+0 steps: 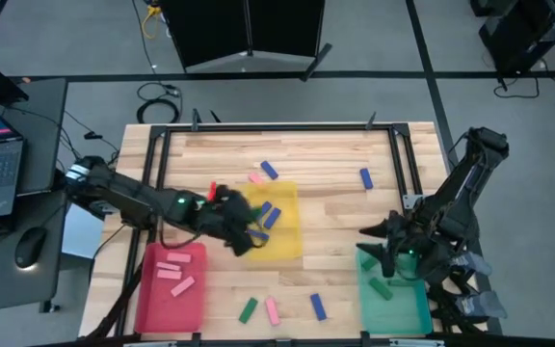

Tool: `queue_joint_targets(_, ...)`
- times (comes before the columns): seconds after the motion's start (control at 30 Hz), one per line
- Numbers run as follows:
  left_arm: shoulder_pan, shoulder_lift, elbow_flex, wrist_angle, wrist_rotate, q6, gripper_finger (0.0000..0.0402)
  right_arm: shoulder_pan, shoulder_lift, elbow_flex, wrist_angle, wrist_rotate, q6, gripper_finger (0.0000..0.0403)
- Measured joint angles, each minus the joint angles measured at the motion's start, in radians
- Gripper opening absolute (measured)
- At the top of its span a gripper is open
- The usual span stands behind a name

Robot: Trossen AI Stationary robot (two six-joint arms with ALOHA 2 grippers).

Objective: Sort blocks
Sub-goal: Put the top green block into the blue bin

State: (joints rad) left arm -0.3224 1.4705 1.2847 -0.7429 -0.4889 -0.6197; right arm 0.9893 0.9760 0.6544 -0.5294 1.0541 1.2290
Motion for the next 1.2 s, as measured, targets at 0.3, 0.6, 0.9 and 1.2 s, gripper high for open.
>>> queue_joint_targets(0.3,0.088,0.305,0.163,0.484,0.239,0.318,0.0105,-0.059,-0.087,0.0,1.039,0.126,-1.041,0.0244)
queue_joint_targets(0.6,0.113,0.686,0.451,0.684,0.448,0.386,0.0105,-0.062,-0.088,0.002,1.546,0.071,-1.595,0.0243)
queue_joint_targets(0.9,0.113,0.966,0.785,0.773,0.574,0.407,0.0105,-0.064,-0.079,0.001,1.544,0.078,-1.595,0.0242)
queue_joint_targets(1.2,0.113,1.168,1.066,0.712,0.617,0.384,0.0105,-0.064,-0.079,0.0,1.545,0.082,-1.592,0.0244)
